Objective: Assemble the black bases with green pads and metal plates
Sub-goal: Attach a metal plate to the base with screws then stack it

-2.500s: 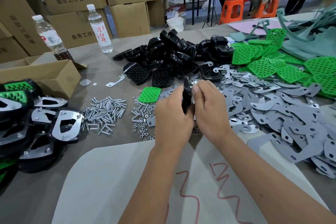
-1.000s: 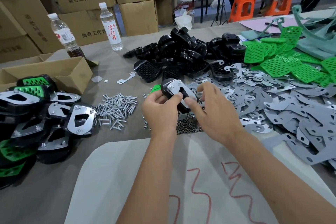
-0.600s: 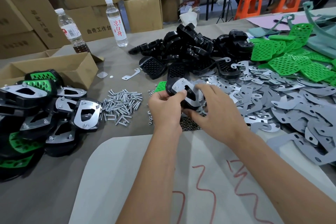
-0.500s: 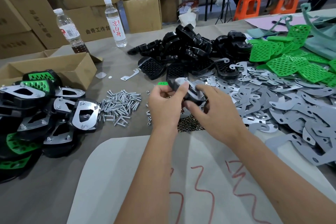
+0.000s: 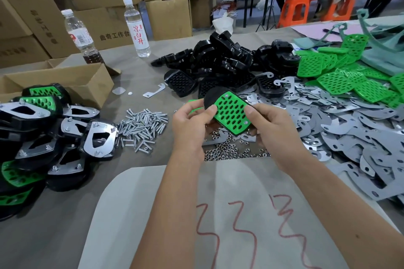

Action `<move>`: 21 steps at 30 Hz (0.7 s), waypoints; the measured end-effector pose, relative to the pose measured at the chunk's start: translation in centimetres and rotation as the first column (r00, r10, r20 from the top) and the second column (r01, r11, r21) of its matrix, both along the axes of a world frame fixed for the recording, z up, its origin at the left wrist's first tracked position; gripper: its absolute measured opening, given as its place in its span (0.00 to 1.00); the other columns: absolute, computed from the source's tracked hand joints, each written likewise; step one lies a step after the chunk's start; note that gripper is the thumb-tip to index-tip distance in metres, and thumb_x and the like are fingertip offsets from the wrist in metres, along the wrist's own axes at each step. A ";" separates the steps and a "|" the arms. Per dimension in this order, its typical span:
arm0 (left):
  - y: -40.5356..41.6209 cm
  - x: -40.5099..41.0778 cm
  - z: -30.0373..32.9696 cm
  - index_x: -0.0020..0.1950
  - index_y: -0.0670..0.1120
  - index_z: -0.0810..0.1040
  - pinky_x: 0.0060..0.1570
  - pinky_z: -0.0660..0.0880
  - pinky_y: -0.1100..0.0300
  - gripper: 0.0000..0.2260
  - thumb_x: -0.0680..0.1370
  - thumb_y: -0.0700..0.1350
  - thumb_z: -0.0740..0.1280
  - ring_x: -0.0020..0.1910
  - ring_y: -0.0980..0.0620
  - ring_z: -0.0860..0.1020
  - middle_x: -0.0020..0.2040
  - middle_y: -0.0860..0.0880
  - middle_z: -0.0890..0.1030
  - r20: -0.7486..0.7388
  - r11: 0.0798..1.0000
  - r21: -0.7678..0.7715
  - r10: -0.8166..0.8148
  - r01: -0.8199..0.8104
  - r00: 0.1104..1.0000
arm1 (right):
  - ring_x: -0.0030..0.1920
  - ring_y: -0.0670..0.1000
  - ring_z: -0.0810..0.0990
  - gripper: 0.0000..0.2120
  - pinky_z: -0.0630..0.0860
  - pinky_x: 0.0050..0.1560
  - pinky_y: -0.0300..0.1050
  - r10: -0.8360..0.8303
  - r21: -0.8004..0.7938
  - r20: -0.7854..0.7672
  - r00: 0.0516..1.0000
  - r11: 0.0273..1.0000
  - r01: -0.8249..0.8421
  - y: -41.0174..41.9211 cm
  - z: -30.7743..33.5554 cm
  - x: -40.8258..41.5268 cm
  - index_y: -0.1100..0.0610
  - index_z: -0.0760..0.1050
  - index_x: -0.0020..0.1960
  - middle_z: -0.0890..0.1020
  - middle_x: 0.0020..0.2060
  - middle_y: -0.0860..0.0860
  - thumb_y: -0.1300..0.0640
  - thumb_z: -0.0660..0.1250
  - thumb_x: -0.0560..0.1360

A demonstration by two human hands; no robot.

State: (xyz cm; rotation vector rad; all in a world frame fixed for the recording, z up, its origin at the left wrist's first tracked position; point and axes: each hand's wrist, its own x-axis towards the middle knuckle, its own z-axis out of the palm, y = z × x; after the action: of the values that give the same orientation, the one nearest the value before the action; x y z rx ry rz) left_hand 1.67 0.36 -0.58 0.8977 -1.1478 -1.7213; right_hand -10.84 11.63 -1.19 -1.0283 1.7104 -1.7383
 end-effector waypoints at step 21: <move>-5.6 14.4 5.3 0.59 0.48 0.83 0.51 0.74 0.67 0.10 0.80 0.42 0.66 0.53 0.55 0.80 0.54 0.52 0.82 0.181 0.463 -0.560 0.878 -0.688 0.444 | 0.53 0.51 0.79 0.15 0.75 0.56 0.50 0.250 0.069 -0.750 0.613 0.950 -0.304 -19.4 2.0 20.6 0.52 0.80 0.65 0.83 0.55 0.54 0.57 0.66 0.79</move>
State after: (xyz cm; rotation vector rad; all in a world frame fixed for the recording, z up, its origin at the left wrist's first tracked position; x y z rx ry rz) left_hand 16.07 -5.27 4.72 1.3263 -1.0208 -0.4239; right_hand 9.77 -7.80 0.80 -2.1505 1.7818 -1.2165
